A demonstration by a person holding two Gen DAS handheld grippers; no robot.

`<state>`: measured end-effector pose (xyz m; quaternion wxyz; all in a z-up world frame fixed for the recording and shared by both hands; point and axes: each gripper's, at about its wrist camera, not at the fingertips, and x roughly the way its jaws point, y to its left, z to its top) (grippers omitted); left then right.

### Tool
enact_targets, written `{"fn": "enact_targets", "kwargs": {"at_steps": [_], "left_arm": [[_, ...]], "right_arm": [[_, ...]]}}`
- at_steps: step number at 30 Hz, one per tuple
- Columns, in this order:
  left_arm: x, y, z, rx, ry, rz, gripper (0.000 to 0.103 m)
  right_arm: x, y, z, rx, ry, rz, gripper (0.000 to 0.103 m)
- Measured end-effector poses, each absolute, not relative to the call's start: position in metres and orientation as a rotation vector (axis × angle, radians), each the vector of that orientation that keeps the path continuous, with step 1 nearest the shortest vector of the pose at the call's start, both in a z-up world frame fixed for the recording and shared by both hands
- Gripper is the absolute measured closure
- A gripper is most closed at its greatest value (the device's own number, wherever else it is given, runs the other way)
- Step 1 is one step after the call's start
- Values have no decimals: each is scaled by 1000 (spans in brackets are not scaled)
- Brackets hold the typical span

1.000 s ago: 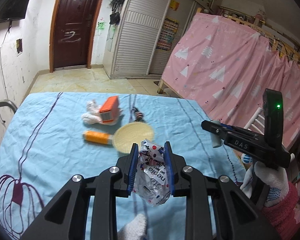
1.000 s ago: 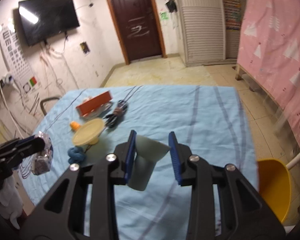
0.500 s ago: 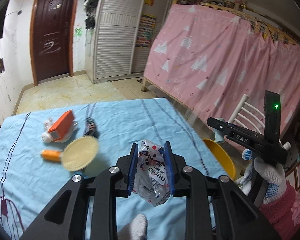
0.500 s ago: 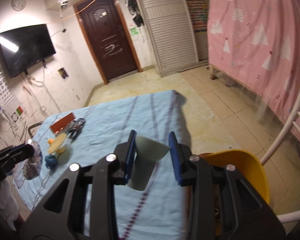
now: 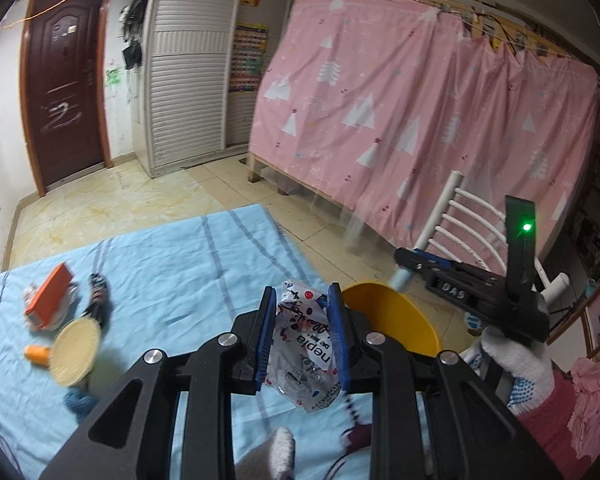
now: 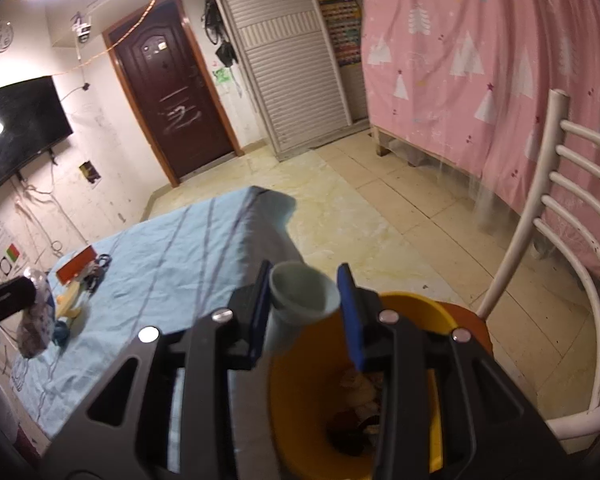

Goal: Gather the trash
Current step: 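Carry the cone cup and wrapper over the yellow bin and open both tools, then move both tools back over the items on the bedsheet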

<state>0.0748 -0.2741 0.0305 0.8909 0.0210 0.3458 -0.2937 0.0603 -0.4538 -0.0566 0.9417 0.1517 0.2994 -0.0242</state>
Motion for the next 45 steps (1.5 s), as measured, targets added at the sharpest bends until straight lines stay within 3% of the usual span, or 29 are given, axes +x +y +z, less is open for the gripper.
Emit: {"fn": "enact_targets", "kwargs": {"at_steps": [8, 18, 23, 35, 38, 45], "left_arm": [[86, -338, 34, 62, 741, -711, 86], [89, -405, 14, 113, 798, -789, 85], [89, -413, 8, 122, 808, -783, 50], [85, -372, 20, 88, 772, -760, 49], [85, -355, 25, 66, 762, -743, 49], [88, -306, 33, 20, 733, -670, 48]], "right_arm": [[51, -485, -66, 365, 601, -95, 58], [30, -520, -59, 447, 529, -134, 54], [25, -524, -57, 463, 519, -138, 54], [34, -491, -58, 432, 560, -86, 52], [39, -474, -54, 406, 569, -62, 42], [55, -426, -48, 343, 603, 23, 42]]}}
